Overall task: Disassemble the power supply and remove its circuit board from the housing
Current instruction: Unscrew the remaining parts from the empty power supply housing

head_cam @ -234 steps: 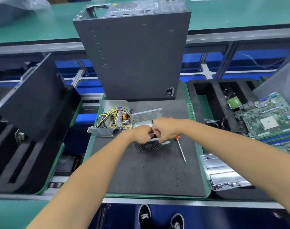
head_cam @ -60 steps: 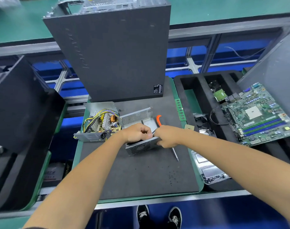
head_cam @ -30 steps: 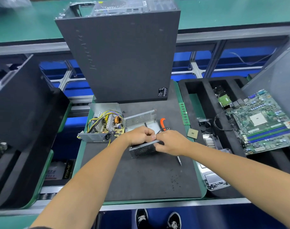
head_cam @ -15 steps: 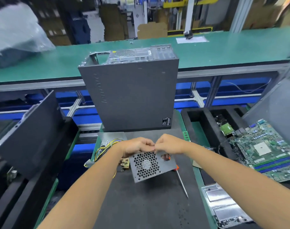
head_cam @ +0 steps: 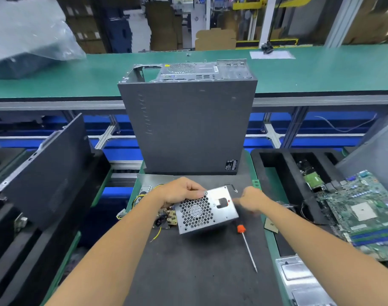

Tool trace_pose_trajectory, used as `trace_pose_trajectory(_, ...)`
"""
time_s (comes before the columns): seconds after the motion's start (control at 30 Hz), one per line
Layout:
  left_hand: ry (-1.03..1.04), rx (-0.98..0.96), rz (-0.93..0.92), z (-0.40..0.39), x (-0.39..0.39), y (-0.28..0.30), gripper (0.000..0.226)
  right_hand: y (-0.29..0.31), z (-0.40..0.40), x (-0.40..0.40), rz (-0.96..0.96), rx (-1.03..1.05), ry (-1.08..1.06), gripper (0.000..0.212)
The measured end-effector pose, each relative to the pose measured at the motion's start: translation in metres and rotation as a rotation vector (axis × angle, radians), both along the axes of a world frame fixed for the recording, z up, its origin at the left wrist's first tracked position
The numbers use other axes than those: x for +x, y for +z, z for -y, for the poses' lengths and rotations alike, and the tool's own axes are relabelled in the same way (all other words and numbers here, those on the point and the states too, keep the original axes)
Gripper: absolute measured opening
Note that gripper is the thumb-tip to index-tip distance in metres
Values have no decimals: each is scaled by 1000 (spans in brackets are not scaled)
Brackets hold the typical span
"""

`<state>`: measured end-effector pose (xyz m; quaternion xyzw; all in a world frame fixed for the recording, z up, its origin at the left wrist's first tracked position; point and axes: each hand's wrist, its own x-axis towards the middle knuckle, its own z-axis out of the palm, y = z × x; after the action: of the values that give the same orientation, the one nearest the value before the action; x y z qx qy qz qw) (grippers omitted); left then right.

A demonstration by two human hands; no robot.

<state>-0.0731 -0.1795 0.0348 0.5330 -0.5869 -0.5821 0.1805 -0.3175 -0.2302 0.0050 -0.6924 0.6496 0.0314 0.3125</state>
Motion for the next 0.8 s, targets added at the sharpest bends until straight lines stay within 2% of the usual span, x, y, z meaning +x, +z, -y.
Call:
trace_pose_trajectory(0.07, 1, 12, -14, 2, 1, -3, 22, -15, -6, 10, -47, 70, 18, 38)
trace_pose_trajectory(0.13, -2, 26, -26, 4, 2, -4, 22, -20, -8, 20, -161, 59, 89, 11)
trace_pose_trajectory(0.17, 7, 34, -33, 6, 2, -5, 22, -22, -7, 24, -203, 48, 120, 8)
trace_pose_trajectory(0.23, 35, 50, -42, 9, 4, -9, 23, -26, -4, 28, -279, 32, 214, 30)
trace_pose_trajectory(0.3, 62, 49, -39, 12, 3, -13, 22, -19, 0, 28, -295, 1, 261, 24)
trace_pose_trajectory(0.37, 91, 34, -36, 13, 1, -14, 20, 0, 8, 21, -167, -70, 134, 17)
trace_pose_trajectory(0.47, 124, 10, -63, 13, -1, -14, 17, 56, 25, 7, 91, -339, -48, 26)
trace_pose_trajectory(0.57, 141, -10, -57, 13, -1, -13, 12, 129, 30, 6, 242, -722, -31, 30)
trace_pose_trajectory(0.6, 136, -13, -51, 13, -1, -12, 12, 149, 27, 10, 316, -784, -7, 26)
trace_pose_trajectory(0.7, 116, -10, -91, 11, 0, -13, 15, 175, 6, 31, 680, -686, 56, 24)
trace_pose_trajectory(0.73, 113, -10, -109, 12, -1, -14, 16, 174, 0, 38, 733, -656, 87, 23)
trace_pose_trajectory(0.8, 125, 3, -121, 12, -1, -15, 21, 166, -11, 50, 694, -672, 159, 25)
